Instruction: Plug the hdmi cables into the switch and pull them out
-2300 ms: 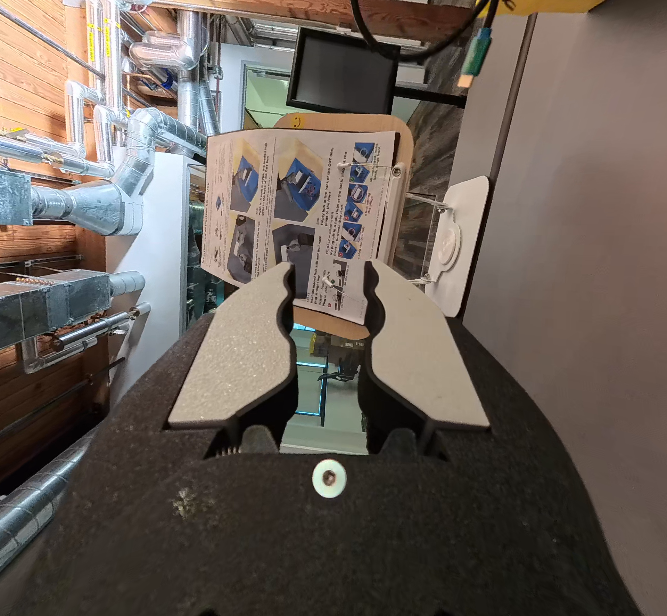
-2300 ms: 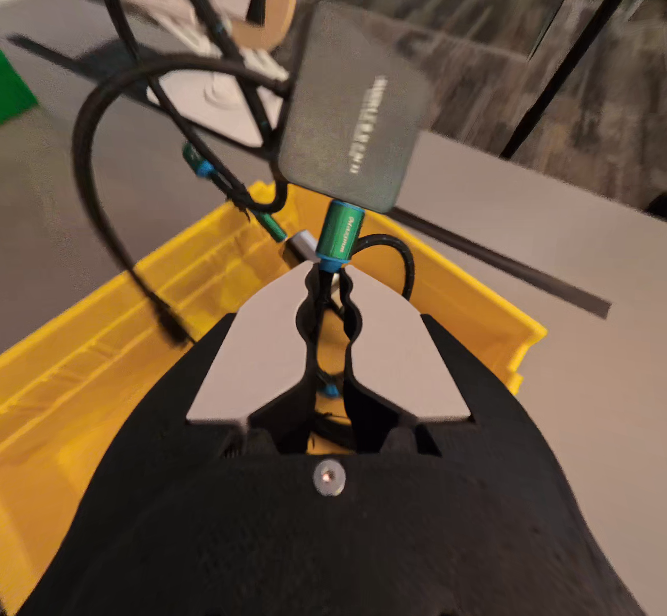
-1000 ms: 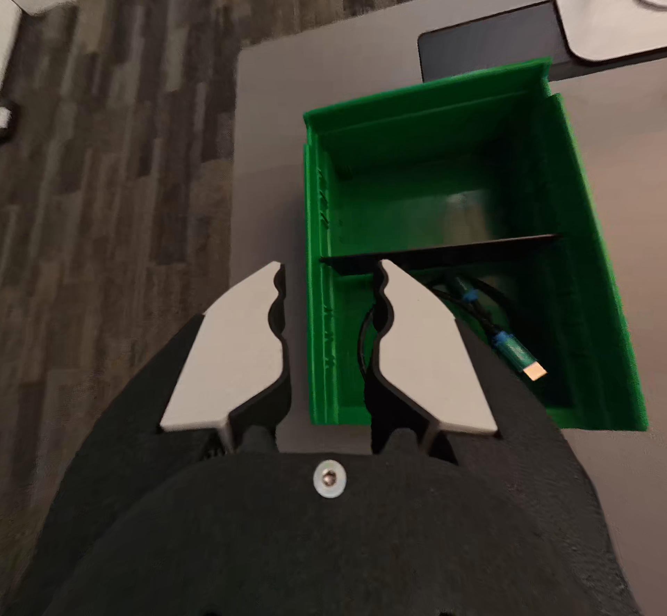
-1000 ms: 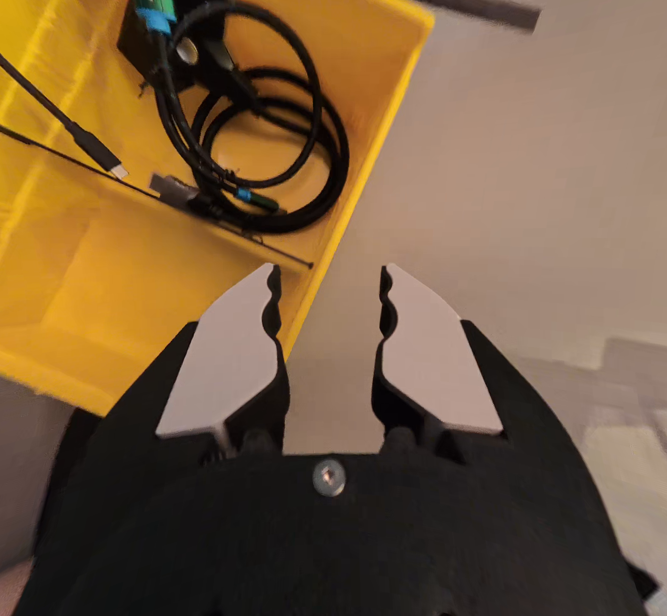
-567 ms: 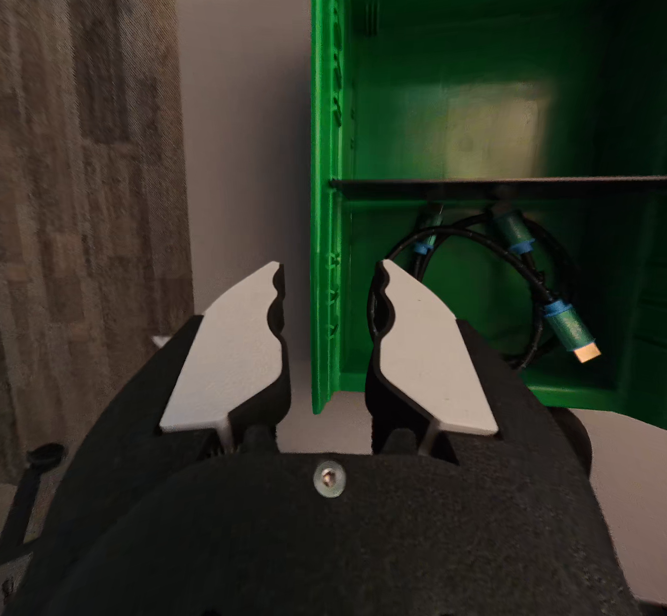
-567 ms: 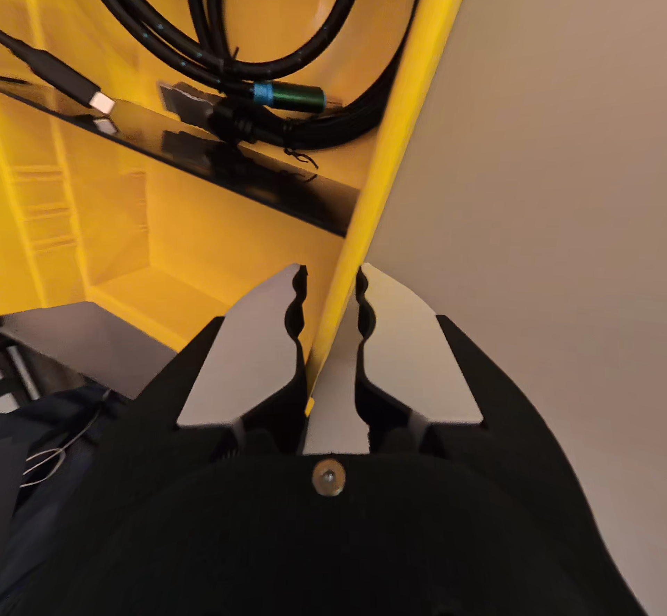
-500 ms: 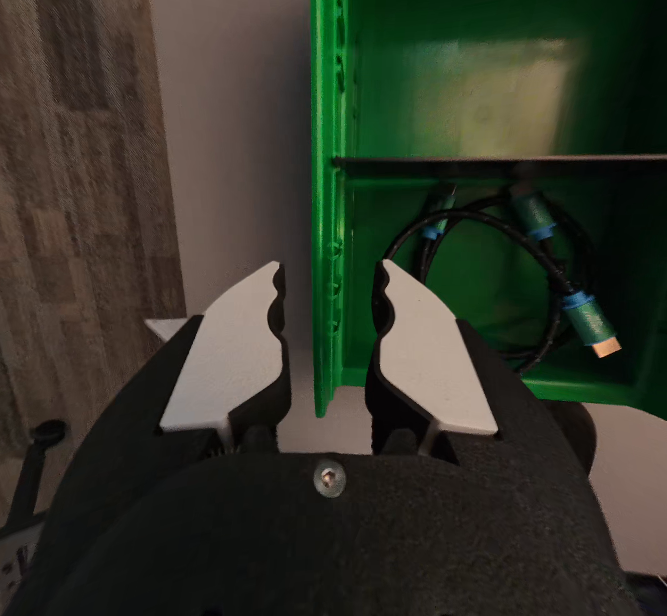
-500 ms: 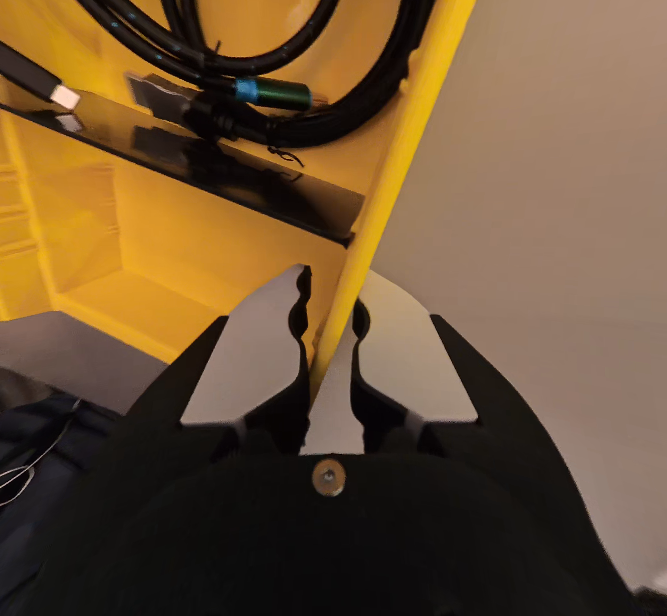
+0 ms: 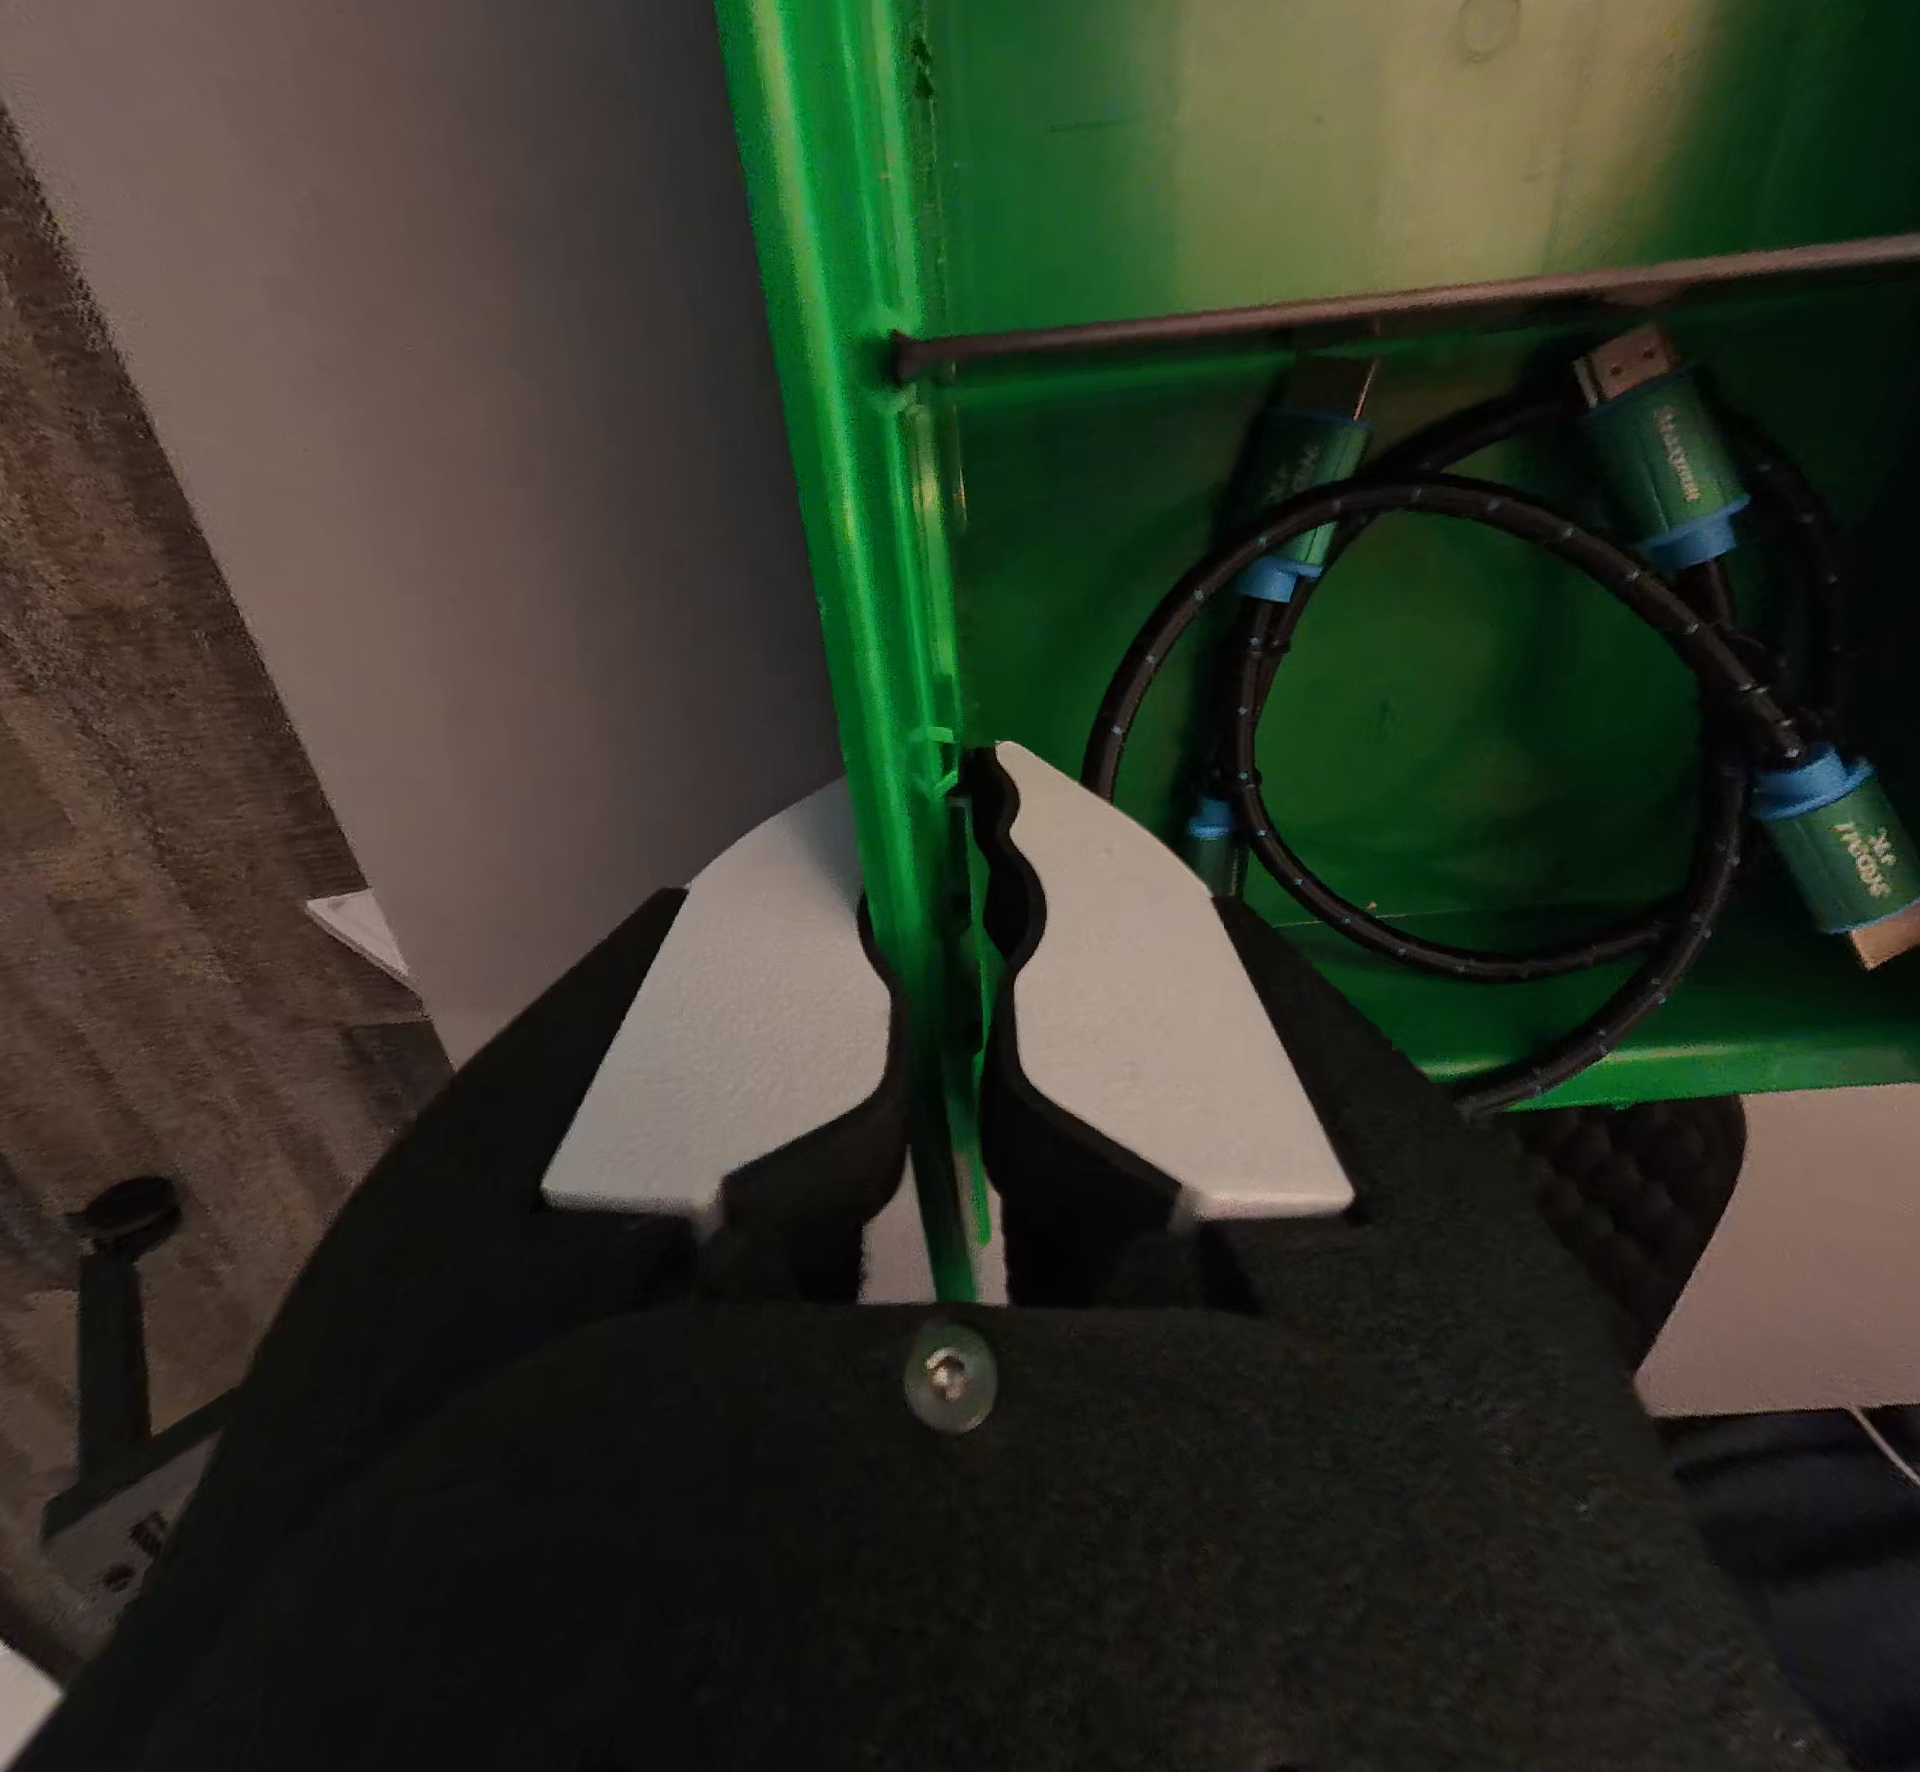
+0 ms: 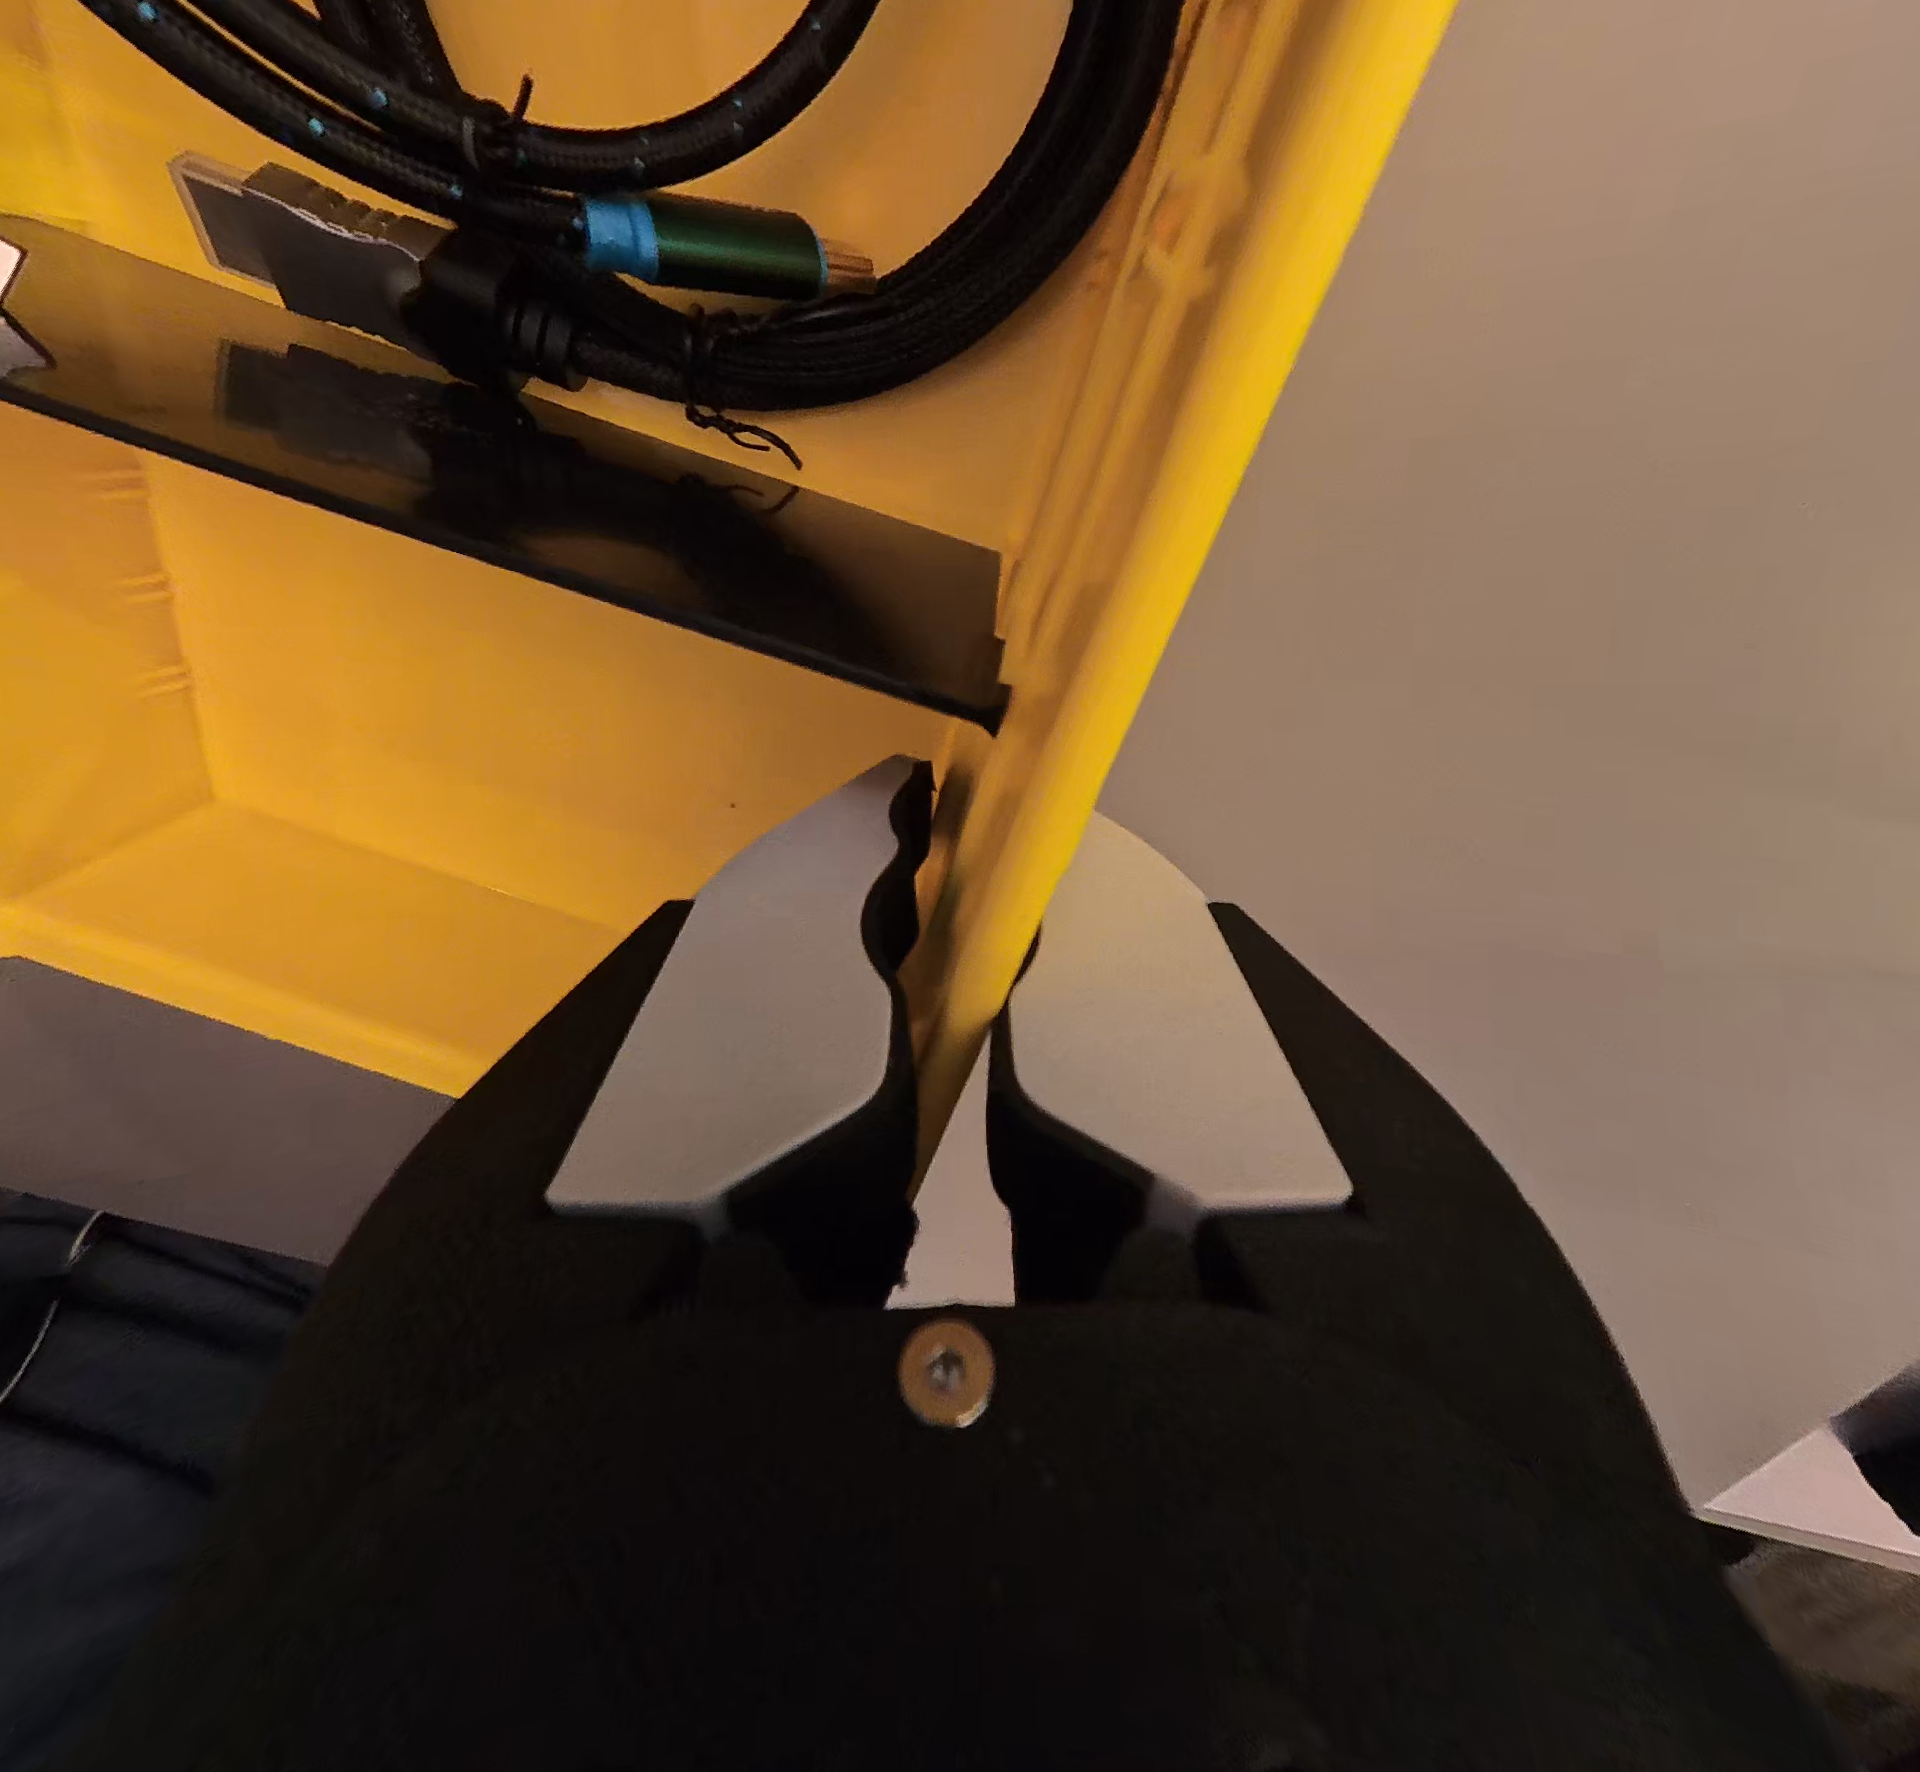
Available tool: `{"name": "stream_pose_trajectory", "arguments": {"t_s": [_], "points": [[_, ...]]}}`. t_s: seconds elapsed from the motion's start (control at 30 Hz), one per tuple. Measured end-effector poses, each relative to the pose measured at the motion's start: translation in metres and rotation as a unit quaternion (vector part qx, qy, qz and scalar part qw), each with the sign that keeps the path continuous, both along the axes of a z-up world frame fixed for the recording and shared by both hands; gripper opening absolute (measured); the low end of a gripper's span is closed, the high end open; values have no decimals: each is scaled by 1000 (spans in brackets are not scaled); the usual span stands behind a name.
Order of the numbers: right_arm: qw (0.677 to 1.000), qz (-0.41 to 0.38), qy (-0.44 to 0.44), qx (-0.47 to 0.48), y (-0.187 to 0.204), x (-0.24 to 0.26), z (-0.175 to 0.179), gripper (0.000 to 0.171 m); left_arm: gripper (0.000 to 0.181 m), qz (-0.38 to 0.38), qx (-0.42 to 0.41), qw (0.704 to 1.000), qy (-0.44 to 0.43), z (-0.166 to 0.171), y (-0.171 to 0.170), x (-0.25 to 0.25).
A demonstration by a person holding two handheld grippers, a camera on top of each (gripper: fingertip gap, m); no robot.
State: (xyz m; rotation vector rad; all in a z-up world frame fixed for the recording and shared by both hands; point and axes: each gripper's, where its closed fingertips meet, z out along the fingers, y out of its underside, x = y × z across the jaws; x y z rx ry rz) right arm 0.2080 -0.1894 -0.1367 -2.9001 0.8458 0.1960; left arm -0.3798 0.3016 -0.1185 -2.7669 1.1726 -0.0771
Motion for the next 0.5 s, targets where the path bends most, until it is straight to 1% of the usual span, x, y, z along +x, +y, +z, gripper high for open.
{"name": "stream_pose_trajectory", "arguments": {"t_s": [0.13,0.37,0.5], "points": [[1000,10,5,-4,18,-10,0,8,8,-72,-21,997,0,0,-21,19],[998,52,15,-11,67,-44,1,10,23,-124,-24,987,98,-1,-54,44],[997,71,15,-19,91,-68,1,10,28,-149,-27,980,127,-1,-74,60]]}}
